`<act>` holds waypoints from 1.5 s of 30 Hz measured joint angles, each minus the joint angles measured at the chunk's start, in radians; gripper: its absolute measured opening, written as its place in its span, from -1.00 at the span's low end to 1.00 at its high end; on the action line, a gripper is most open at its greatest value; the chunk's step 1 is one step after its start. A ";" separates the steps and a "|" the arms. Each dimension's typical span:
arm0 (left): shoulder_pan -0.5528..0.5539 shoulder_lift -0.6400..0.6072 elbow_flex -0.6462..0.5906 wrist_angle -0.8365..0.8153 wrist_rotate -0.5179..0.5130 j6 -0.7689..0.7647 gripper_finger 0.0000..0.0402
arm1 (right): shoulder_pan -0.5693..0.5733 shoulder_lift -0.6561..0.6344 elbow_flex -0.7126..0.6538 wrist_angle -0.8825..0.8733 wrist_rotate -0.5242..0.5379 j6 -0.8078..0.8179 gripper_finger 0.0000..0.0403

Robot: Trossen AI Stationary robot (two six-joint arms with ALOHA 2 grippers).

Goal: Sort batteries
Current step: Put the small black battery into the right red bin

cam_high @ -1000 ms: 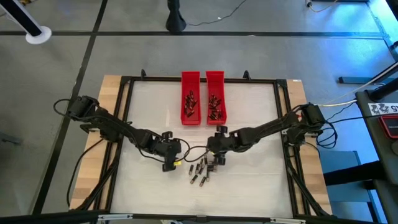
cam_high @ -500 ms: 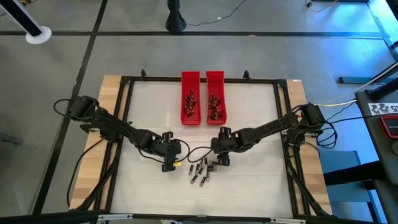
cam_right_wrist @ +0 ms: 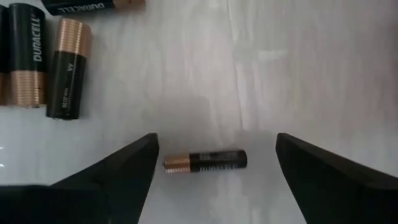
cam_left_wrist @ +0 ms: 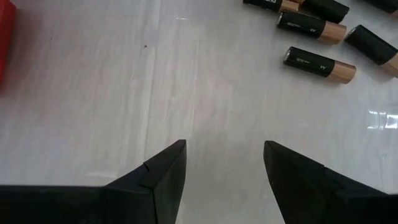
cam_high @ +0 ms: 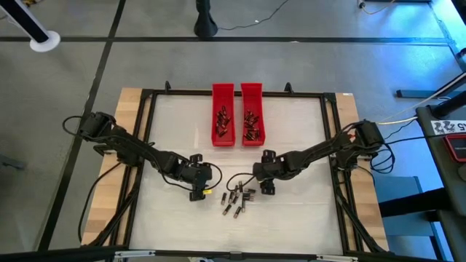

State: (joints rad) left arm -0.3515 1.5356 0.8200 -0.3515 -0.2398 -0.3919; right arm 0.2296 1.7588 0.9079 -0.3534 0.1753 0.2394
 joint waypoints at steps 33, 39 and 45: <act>0.000 0.000 0.001 0.029 0.000 -0.001 0.01 | -0.003 -0.049 0.010 -0.071 -0.125 -0.059 0.54; -0.001 0.000 0.001 0.031 0.000 -0.009 0.01 | -0.009 -0.016 0.015 -0.061 -0.123 -0.065 0.54; -0.002 0.000 0.001 0.031 0.000 -0.011 0.01 | -0.007 -0.013 0.015 -0.067 -0.091 -0.053 0.53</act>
State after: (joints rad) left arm -0.3538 1.5352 0.8207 -0.3210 -0.2398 -0.4030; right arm 0.2228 1.7458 0.9230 -0.4201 0.0841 0.1865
